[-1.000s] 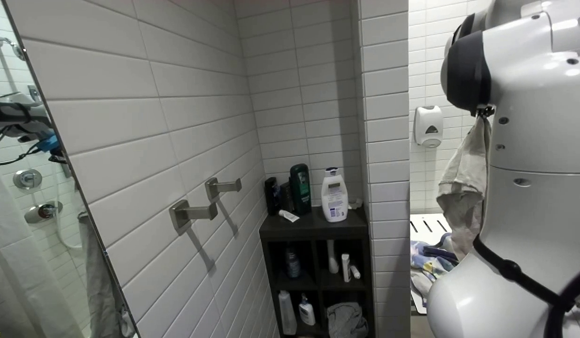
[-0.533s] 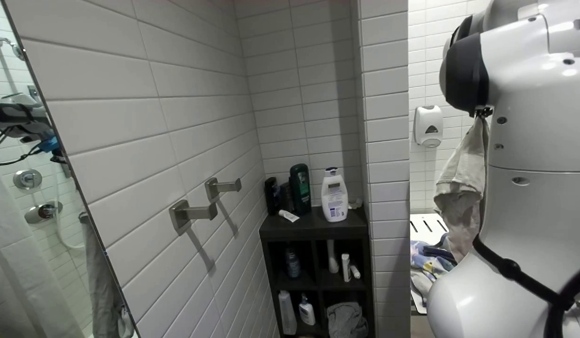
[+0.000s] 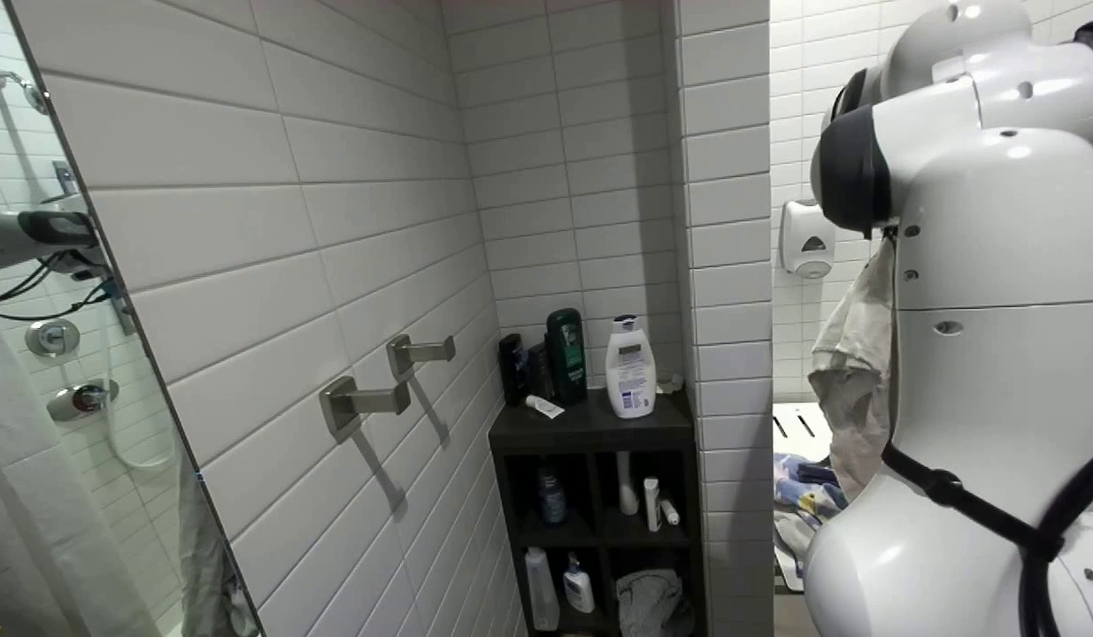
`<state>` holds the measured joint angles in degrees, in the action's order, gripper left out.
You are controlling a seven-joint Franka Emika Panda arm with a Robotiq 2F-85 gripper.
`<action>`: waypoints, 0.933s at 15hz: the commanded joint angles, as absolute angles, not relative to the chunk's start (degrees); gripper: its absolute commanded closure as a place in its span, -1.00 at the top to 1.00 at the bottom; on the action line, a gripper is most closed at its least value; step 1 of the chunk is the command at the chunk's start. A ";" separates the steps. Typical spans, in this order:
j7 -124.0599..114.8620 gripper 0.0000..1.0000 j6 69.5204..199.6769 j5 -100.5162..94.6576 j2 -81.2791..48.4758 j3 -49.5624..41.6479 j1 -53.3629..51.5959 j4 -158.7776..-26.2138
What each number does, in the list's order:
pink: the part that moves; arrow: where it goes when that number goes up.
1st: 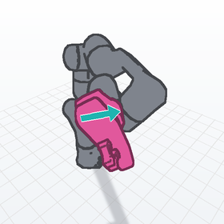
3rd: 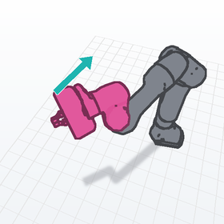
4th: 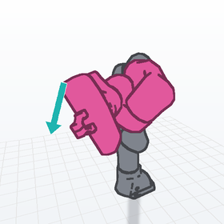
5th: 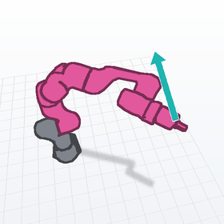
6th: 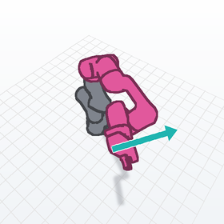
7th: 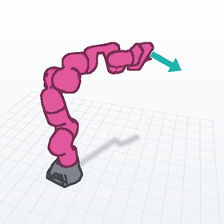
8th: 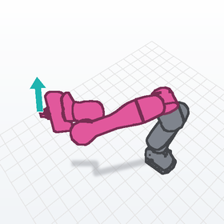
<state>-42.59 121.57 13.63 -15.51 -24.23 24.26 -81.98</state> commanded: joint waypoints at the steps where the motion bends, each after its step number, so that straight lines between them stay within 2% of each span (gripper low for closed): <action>1: -42.66 -0.97 117.79 13.61 -23.22 -23.76 26.76 -73.58; 9: -42.18 -0.97 114.83 14.35 -30.68 -22.06 30.43 -65.80; 14: -42.14 -0.97 116.83 15.88 -32.02 -19.23 31.57 -55.35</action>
<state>-42.59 116.96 13.69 -30.19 -21.58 29.98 -64.18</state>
